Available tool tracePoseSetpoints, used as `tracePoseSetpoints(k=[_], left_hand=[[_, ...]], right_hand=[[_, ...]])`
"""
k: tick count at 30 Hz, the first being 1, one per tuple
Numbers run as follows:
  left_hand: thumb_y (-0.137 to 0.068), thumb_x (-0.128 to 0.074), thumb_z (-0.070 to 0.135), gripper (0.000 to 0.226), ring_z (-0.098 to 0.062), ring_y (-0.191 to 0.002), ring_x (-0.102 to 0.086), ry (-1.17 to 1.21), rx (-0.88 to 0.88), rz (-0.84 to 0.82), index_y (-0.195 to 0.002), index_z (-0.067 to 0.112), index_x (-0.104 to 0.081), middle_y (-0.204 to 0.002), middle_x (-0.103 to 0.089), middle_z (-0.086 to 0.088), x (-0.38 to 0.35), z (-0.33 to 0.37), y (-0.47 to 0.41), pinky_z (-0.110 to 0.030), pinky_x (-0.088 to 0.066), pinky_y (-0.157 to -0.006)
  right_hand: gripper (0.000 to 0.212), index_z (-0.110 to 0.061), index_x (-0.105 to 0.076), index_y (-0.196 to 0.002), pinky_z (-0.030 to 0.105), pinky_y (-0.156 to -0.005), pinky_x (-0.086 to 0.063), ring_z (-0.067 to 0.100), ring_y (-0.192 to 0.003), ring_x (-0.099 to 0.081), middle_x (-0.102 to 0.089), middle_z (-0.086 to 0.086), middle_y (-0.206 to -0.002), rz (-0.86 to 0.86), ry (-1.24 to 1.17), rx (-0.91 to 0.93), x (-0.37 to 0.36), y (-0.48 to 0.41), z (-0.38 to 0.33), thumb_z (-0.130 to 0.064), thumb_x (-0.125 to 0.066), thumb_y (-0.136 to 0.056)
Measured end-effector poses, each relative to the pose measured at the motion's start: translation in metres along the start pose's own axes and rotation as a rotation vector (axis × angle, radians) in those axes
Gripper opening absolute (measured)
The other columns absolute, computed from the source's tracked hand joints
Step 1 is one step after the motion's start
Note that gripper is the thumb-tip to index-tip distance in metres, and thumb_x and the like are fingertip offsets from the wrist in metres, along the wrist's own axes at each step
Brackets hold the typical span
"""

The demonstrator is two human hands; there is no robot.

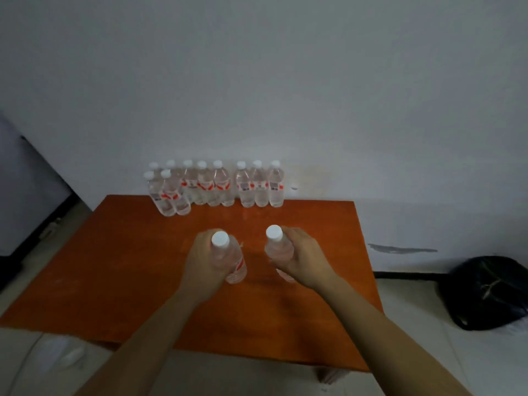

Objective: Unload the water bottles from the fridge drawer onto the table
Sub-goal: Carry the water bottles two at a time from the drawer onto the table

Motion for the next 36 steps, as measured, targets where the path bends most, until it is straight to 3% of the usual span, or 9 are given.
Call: tracePoseSetpoints(k=[2, 3, 6, 11, 17, 21, 25, 30, 36], left_hand=[[-0.076, -0.083, 0.009, 0.038, 0.005, -0.09, -0.061, -0.052, -0.004, 0.057, -0.092, 0.03, -0.056, -0.091, -0.057, 0.009, 0.01, -0.01, -0.023, -0.017, -0.054, -0.077], [-0.074, -0.084, 0.006, 0.039, 0.003, -0.09, -0.06, -0.085, 0.013, 0.063, -0.095, 0.025, -0.056, -0.091, -0.055, 0.008, 0.015, -0.018, -0.035, -0.017, -0.054, -0.078], [-0.07, -0.086, 0.024, 0.053, -0.015, -0.105, -0.055, -0.224, 0.031, 0.053, -0.114, 0.017, -0.059, -0.111, -0.058, 0.003, 0.026, -0.053, -0.083, -0.037, -0.049, -0.092], [-0.063, -0.09, 0.024, 0.061, -0.027, -0.105, -0.058, -0.35, 0.021, 0.011, -0.116, 0.013, -0.061, -0.111, -0.066, -0.004, 0.047, -0.118, -0.162, -0.04, -0.045, -0.092], [-0.081, -0.074, 0.044, 0.045, -0.013, -0.101, -0.062, -0.322, 0.006, -0.16, -0.119, 0.033, -0.053, -0.115, -0.063, 0.013, 0.063, -0.202, -0.268, -0.04, -0.055, -0.081], [-0.087, -0.072, 0.034, 0.041, -0.02, -0.098, -0.067, -0.395, -0.085, -0.229, -0.122, 0.03, -0.051, -0.12, -0.065, 0.008, 0.062, -0.241, -0.334, -0.039, -0.057, -0.073], [-0.09, -0.068, 0.025, 0.041, -0.025, -0.09, -0.066, -0.504, -0.119, -0.216, -0.127, 0.022, -0.051, -0.117, -0.066, 0.001, 0.057, -0.263, -0.376, -0.032, -0.047, -0.062], [-0.093, -0.066, 0.015, 0.027, -0.031, -0.085, -0.067, -0.472, -0.079, -0.266, -0.119, 0.012, -0.057, -0.106, -0.07, -0.012, 0.048, -0.29, -0.401, -0.046, -0.057, -0.069], [-0.086, -0.075, 0.015, 0.071, -0.028, -0.09, -0.068, -0.462, -0.114, -0.243, -0.146, 0.019, -0.037, -0.126, -0.064, -0.008, 0.045, -0.3, -0.405, -0.04, -0.058, -0.065]], right_hand=[[0.078, -0.025, -0.048, -0.142, 0.02, -0.095, -0.036, 0.016, -0.121, -0.052, -0.049, -0.002, -0.137, -0.052, 0.035, 0.039, -0.01, -0.036, -0.006, -0.035, -0.084, -0.074], [0.079, -0.026, -0.048, -0.143, 0.02, -0.094, -0.037, 0.016, -0.119, -0.052, -0.048, -0.003, -0.135, -0.067, 0.044, 0.053, -0.015, -0.053, -0.008, -0.036, -0.085, -0.074], [0.082, -0.03, -0.046, -0.144, 0.03, -0.09, -0.049, 0.016, -0.114, -0.055, -0.049, -0.005, -0.132, -0.089, 0.142, 0.081, -0.032, -0.105, -0.016, -0.047, -0.083, -0.072], [0.077, -0.031, -0.049, -0.14, 0.038, -0.092, -0.051, 0.02, -0.115, -0.057, -0.053, -0.004, -0.133, -0.137, 0.206, 0.027, -0.078, -0.18, -0.029, -0.041, -0.083, -0.072], [0.078, -0.029, -0.048, -0.142, 0.032, -0.103, -0.044, 0.019, -0.124, -0.048, -0.046, -0.001, -0.138, -0.137, 0.133, -0.119, -0.149, -0.265, -0.045, -0.029, -0.085, -0.073], [0.075, -0.029, -0.05, -0.142, 0.036, -0.103, -0.046, 0.023, -0.125, -0.048, -0.045, 0.001, -0.139, -0.131, 0.109, -0.165, -0.192, -0.319, -0.054, -0.022, -0.084, -0.075], [0.079, -0.024, -0.048, -0.145, 0.043, -0.107, -0.044, 0.027, -0.13, -0.046, -0.045, 0.004, -0.144, -0.118, 0.12, -0.21, -0.22, -0.364, -0.056, -0.016, -0.084, -0.075], [0.07, -0.019, -0.047, -0.142, 0.041, -0.106, -0.045, 0.027, -0.127, -0.051, -0.045, 0.002, -0.144, -0.098, 0.104, -0.23, -0.24, -0.403, -0.055, -0.011, -0.079, -0.08], [0.073, -0.014, -0.04, -0.141, 0.04, -0.101, -0.046, 0.03, -0.128, -0.049, -0.035, 0.008, -0.15, -0.012, 0.03, -0.218, -0.248, -0.409, -0.057, -0.014, -0.08, -0.08]])
Point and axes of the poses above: each hand's wrist, its own y-axis away from the middle knuckle, its own x-axis out of the back of the hand, z = x × y, the point moved 1 cm from there along -y, towards the middle knuckle
